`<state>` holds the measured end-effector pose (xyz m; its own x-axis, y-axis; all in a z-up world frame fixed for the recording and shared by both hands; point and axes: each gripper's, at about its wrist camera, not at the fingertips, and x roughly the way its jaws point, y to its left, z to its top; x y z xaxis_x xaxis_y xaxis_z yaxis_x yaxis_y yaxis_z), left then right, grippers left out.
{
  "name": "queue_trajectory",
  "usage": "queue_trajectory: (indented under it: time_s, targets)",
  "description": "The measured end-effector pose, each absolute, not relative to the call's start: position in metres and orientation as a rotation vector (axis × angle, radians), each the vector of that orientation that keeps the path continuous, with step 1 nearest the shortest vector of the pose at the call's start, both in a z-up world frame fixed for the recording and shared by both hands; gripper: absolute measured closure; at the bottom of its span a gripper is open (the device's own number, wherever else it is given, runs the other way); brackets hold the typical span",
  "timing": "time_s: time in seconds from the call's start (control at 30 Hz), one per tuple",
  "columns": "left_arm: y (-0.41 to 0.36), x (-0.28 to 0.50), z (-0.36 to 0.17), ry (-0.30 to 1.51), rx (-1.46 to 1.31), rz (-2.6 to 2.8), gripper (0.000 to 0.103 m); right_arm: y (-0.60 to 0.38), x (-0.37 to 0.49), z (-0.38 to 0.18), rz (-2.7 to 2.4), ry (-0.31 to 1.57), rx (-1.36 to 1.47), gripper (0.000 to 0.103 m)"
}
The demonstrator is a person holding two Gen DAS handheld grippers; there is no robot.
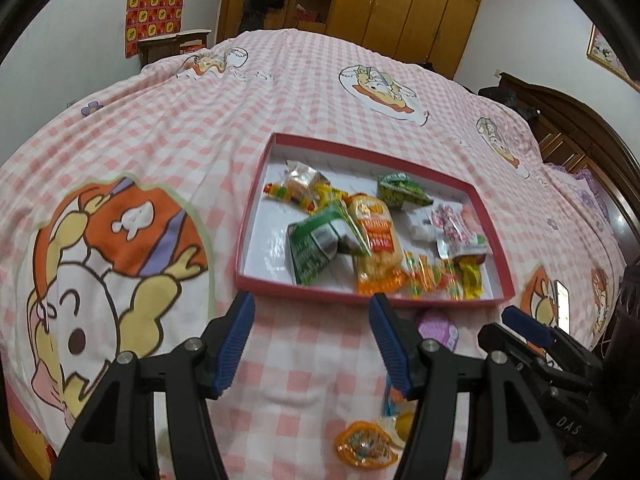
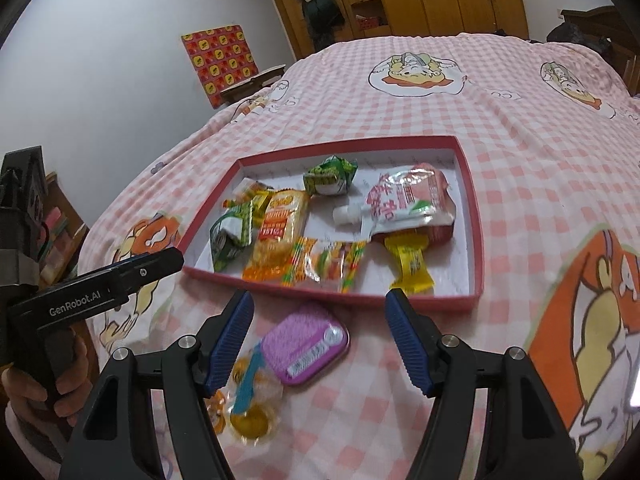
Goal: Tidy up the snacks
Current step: 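Move both tools back toward the jelly cups beside the box, then grasp the orange jelly cup with the left tool while the right tool grasps the yellow jelly cup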
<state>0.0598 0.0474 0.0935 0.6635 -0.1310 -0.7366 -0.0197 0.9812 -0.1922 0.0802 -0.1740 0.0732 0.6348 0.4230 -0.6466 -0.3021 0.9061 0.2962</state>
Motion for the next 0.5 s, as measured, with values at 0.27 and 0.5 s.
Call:
queue_trajectory:
  time_s: [0.27,0.5]
  targets:
    - [0.033,0.044,0.081,0.871,-0.188,-0.113,0.041,-0.178,0.063,0.064,0.404,0.800,0.163,0.033]
    - [0.009,0.039,0.068,0.921,-0.176,-0.190,0.041,-0.187,0.058,0.053,0.396,0.825,0.175,0.033]
